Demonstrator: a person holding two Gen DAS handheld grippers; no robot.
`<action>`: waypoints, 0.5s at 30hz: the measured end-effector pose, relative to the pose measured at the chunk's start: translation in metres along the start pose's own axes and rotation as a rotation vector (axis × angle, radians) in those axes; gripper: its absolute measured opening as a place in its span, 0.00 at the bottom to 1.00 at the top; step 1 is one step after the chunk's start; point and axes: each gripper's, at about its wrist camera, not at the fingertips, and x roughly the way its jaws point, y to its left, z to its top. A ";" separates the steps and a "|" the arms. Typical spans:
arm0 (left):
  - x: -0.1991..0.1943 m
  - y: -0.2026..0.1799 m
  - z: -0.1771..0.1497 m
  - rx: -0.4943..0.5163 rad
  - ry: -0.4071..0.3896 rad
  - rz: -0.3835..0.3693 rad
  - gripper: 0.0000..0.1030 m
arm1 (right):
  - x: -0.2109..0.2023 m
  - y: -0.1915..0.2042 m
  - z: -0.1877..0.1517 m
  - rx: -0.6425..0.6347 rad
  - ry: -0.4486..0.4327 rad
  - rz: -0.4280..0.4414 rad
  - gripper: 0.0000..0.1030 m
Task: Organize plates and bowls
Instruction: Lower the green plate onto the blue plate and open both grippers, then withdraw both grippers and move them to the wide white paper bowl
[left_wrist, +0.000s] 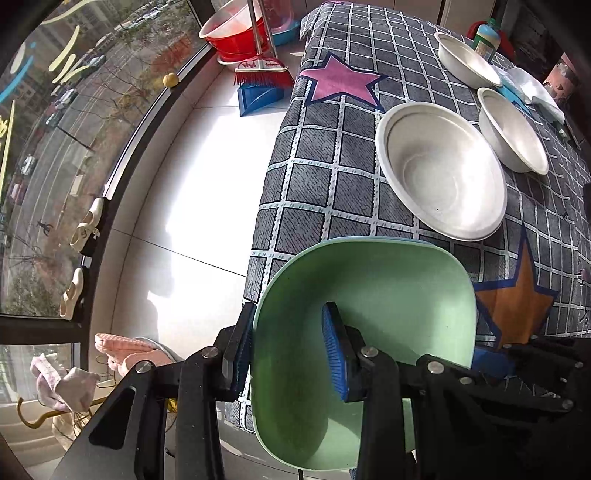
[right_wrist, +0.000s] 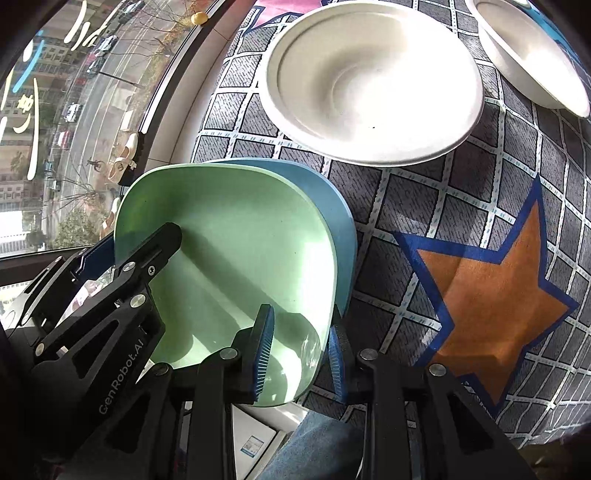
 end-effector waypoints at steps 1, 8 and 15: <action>0.002 0.001 0.000 -0.001 -0.001 0.001 0.39 | 0.002 0.001 0.001 0.004 0.000 -0.003 0.30; 0.005 0.016 -0.001 -0.042 0.006 0.032 0.66 | 0.003 -0.003 0.008 0.014 0.000 0.023 0.45; 0.003 0.025 0.000 -0.086 0.009 0.019 0.77 | -0.015 -0.034 0.009 0.070 -0.047 0.075 0.77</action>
